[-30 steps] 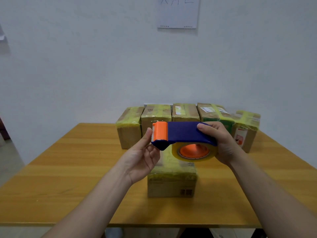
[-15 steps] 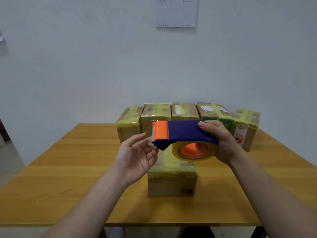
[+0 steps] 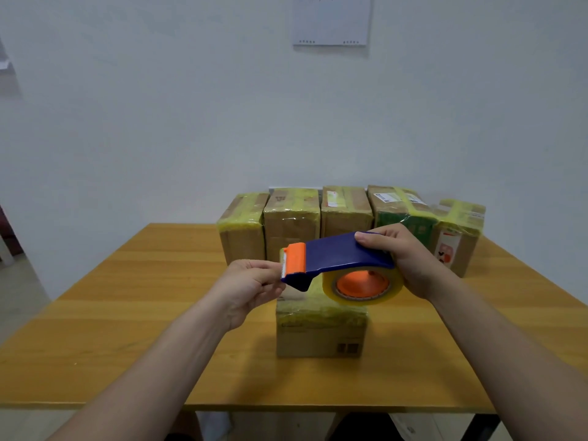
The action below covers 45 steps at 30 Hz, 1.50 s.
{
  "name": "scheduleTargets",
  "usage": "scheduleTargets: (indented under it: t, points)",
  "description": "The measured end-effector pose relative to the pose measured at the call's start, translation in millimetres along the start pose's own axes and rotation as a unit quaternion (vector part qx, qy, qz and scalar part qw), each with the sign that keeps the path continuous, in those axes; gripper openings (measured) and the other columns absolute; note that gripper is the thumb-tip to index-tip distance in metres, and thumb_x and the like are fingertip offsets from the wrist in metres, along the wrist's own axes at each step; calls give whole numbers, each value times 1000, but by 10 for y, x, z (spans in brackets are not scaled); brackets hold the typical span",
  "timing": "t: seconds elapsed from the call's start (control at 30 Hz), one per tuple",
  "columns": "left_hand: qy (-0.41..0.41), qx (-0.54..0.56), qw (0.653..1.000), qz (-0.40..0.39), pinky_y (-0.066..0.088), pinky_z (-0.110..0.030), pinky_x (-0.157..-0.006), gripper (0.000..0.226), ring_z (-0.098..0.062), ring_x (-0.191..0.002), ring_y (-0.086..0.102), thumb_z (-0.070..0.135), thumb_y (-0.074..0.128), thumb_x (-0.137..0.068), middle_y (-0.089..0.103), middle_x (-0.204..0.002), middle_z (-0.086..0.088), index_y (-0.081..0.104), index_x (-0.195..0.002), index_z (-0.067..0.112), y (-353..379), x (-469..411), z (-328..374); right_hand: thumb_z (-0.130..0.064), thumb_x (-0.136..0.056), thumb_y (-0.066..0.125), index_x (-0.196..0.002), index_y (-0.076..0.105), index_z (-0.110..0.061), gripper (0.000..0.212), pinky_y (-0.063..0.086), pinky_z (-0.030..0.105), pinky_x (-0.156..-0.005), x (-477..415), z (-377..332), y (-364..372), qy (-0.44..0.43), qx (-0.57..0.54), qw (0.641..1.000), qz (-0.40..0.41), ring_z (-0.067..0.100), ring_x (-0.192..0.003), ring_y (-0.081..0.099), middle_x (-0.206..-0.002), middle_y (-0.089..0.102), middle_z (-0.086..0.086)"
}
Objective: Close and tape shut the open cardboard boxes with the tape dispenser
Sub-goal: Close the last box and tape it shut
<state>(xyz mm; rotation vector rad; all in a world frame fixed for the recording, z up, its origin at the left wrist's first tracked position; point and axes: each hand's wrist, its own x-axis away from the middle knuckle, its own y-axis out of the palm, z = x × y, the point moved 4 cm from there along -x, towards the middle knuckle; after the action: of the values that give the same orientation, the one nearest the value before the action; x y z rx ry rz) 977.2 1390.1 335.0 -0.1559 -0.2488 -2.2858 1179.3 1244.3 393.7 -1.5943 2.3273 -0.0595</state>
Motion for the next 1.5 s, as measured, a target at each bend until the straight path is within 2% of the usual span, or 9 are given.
scheduleTargets:
  t: [0.1,0.4,0.53,0.67,0.83,1.07,1.23,1.4,1.5]
  points:
    - [10,-43,999,12,57,-20,-59,12,-10,-62,68,3,71,-93,74,-78,-11,80,-101,2,-9,-3,-27,-40,-88,71,-74,75,-12,31,48,19,-63,0,37,-43,16,8,1000,10,11,-62,64,-67,68,4]
    - [-21,-36,999,21,59,-22,-60,7,-11,-60,65,5,81,-84,73,-78,-12,82,-88,1,-121,51,-183,-47,-81,66,-77,77,-12,36,51,19,-60,127,124,-293,64,50,997,-7,15,-65,67,-73,71,8]
    - [31,-172,984,27,57,-26,-65,8,-12,-68,69,15,86,-81,77,-80,-11,84,-85,8,-110,107,-150,-44,-82,66,-61,73,-19,33,48,22,-60,136,77,-403,44,90,995,-2,14,-59,63,-66,67,8]
    - [60,-236,969,44,56,-25,-64,5,-13,-67,69,15,86,-82,77,-75,-9,84,-80,12,-92,117,-102,-45,-79,68,-73,76,-13,33,48,21,-60,100,15,-328,23,140,990,-17,11,-57,64,-66,71,4]
    - [70,-265,960,58,55,-22,-62,4,-11,-67,70,16,87,-81,78,-75,-4,84,-80,13,-90,154,-122,-51,-77,66,-85,78,-9,44,54,34,-71,78,-24,-271,18,210,977,-24,21,-68,69,-75,75,9]
    - [113,-359,923,75,63,-30,-65,7,-14,-72,73,23,89,-80,77,-73,2,83,-77,21,-54,158,-89,-50,-83,71,-86,76,-10,40,56,31,-70,48,-94,-228,22,264,964,-25,25,-77,72,-76,75,6]
    - [142,-416,893,100,56,-21,-59,10,-5,-68,71,29,89,-80,75,-69,11,81,-74,27,-23,179,-91,-39,-89,73,-83,76,-10,30,53,25,-62,18,-105,-174,35,301,953,-19,17,-69,70,-71,74,3]
    - [124,-426,892,89,63,-30,-64,11,-9,-69,72,31,89,-80,75,-69,9,80,-74,26,-34,140,-104,-41,-88,73,-80,75,-11,31,49,23,-59,-4,-132,-137,47,319,946,-17,12,-63,66,-68,73,1]
    - [98,-435,891,89,64,-34,-65,24,-11,-68,74,36,90,-78,76,-70,3,73,-88,23,-52,92,-98,-42,-89,73,-80,76,-11,32,51,26,-62,-15,-124,-136,56,319,946,-22,14,-65,67,-70,73,3]
